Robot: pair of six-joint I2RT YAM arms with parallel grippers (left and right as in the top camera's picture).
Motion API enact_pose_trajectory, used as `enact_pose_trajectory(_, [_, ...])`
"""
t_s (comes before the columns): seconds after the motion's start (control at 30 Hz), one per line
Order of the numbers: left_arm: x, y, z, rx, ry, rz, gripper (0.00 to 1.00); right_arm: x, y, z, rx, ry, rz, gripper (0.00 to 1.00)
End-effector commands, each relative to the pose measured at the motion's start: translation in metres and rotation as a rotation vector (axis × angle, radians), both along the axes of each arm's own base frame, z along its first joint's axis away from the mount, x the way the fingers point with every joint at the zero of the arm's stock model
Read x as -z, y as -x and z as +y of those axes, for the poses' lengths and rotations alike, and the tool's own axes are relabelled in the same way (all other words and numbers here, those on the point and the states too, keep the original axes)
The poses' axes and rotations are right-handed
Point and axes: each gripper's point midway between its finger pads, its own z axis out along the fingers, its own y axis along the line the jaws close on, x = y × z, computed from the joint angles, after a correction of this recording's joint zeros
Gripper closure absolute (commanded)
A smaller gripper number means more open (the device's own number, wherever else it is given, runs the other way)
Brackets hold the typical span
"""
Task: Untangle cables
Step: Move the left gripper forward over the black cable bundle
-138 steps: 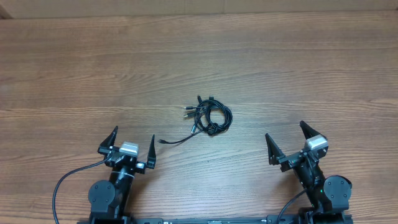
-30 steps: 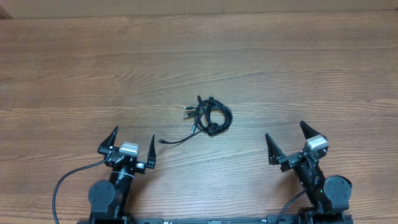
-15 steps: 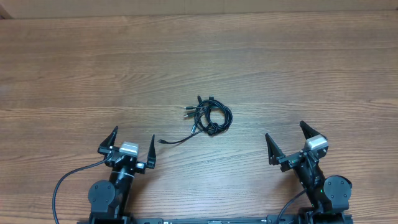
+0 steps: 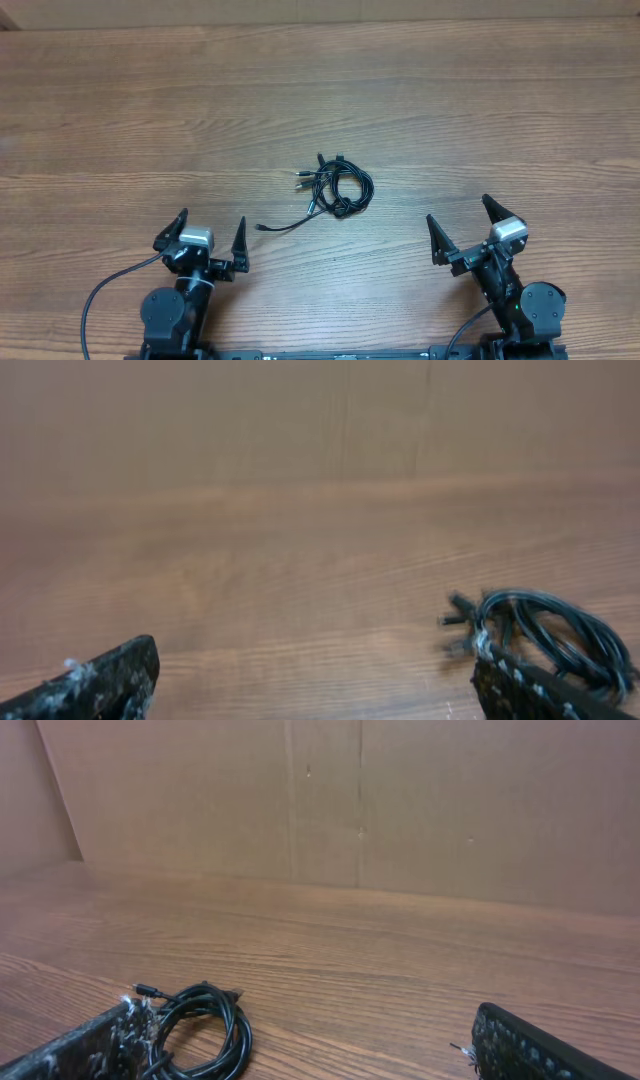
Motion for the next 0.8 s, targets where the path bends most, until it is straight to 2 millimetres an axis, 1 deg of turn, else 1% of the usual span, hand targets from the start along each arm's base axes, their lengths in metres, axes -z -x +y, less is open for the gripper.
enact_pose_trajectory(0.0, [-0.026, 0.009, 0.0, -0.003, 0.041, -0.001, 0.0, 0.001, 0.0, 0.0, 0.0, 0.006, -0.012, 0.0])
enact_pose_trajectory(0.03, [-0.036, 0.013, 0.0, -0.001, 0.026, -0.002, 0.0, 0.001, 0.0, 0.0, 0.0, 0.006, -0.011, 0.0])
enact_pose_trajectory(0.13, [-0.055, 0.018, 0.0, 0.001, 0.015, -0.006, 0.0, 0.001, 0.0, 0.0, 0.0, 0.006, -0.012, 0.0])
enact_pose_trajectory(0.27, [-0.073, 0.019, -0.001, 0.006, 0.015, 0.016, 0.0, 0.001, 0.0, 0.0, 0.0, 0.006, -0.012, 0.0])
enact_pose_trajectory(0.33, [-0.079, 0.017, -0.005, 0.031, 0.018, 0.035, 0.0, 0.001, 0.0, 0.0, 0.0, 0.006, -0.012, 0.0])
enact_pose_trajectory(0.37, [-0.085, 0.015, -0.01, 0.057, 0.021, 0.051, 0.0, 0.001, 0.0, 0.0, 0.0, 0.006, -0.011, 0.0])
enact_pose_trajectory(0.5, [-0.095, 0.006, -0.023, 0.128, 0.032, 0.115, 0.0, 0.001, 0.0, 0.0, 0.0, 0.006, -0.012, 0.0])
enact_pose_trajectory(0.53, [-0.097, -0.001, -0.028, 0.157, 0.039, 0.159, 0.0, 0.001, 0.0, 0.0, 0.0, 0.006, -0.011, 0.0])
enact_pose_trajectory(0.77, [-0.105, -0.027, -0.052, 0.305, 0.018, 0.284, 0.0, 0.001, 0.0, 0.0, 0.0, 0.006, -0.011, 0.0])
